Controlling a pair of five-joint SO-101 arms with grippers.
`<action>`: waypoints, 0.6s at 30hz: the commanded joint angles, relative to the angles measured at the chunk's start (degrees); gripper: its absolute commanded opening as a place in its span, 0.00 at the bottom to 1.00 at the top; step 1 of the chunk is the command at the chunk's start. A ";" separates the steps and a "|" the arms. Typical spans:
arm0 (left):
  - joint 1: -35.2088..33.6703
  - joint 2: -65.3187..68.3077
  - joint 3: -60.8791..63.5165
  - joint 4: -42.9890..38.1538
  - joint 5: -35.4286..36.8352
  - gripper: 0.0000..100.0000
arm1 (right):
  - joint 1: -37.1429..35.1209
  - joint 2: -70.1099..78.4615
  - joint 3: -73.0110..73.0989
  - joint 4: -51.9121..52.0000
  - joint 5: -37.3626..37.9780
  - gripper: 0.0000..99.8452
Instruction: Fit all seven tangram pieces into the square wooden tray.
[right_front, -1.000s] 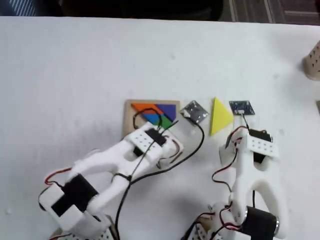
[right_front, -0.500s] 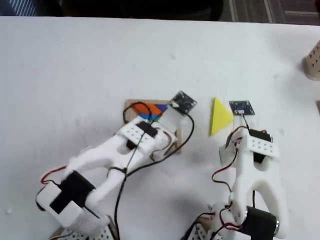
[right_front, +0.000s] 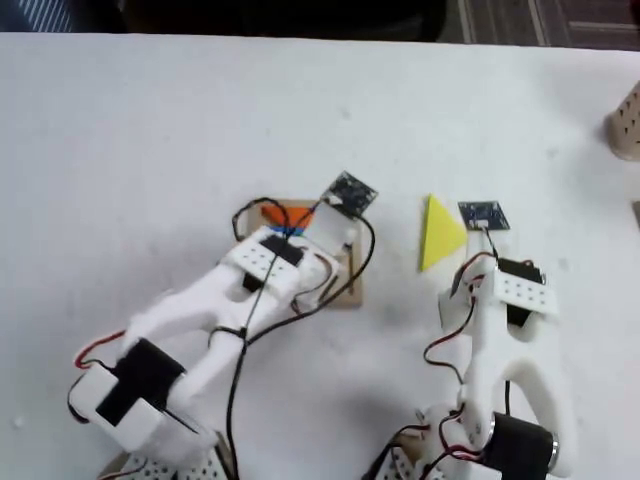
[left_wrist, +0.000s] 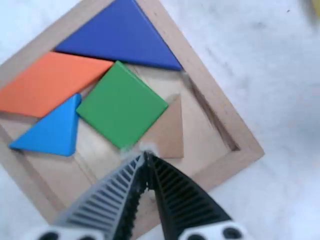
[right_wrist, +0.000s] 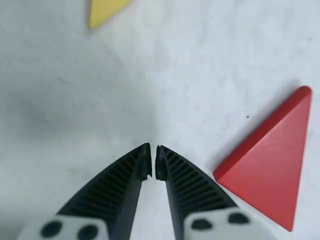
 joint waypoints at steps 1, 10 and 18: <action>-0.48 -5.85 -0.18 -0.97 0.62 0.02 | 0.13 -1.98 -0.26 -0.66 0.79 0.02; 4.18 -9.19 5.54 -16.53 0.88 0.02 | 0.13 -1.98 -0.26 -0.66 0.79 0.02; 7.52 2.07 -2.11 -14.59 0.79 0.02 | 0.13 -1.98 -0.26 -0.66 0.79 0.02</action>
